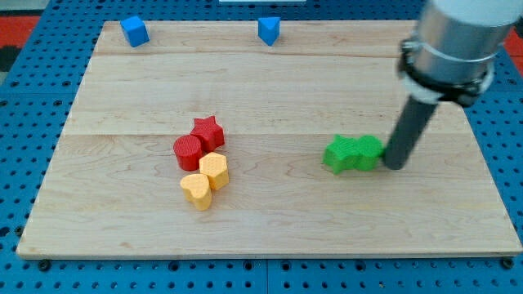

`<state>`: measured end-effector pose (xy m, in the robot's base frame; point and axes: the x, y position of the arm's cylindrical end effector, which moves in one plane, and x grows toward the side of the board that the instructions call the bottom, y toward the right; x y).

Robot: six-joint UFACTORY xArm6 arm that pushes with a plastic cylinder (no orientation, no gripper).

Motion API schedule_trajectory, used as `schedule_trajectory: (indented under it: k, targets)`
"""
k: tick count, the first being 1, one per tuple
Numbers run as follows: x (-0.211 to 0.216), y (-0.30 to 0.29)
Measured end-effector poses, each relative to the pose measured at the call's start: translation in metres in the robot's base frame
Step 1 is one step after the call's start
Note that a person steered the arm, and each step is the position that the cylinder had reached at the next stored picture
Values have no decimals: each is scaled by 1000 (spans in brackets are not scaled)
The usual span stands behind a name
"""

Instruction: Move the green star up towards the top

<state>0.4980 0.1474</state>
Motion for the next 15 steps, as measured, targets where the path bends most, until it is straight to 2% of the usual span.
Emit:
schedule_trajectory:
  k: [1,2,3,4,6,7,9,10,13,14,15]
  targets:
    - [29,-39]
    - [33,-100]
    - [-16,-96]
    - [-40,-53]
    - [-15,-13]
    - [-28,-7]
    - [-130,47]
    - [-133,18]
    - [-125,-3]
    - [-111,-42]
    - [-133,-17]
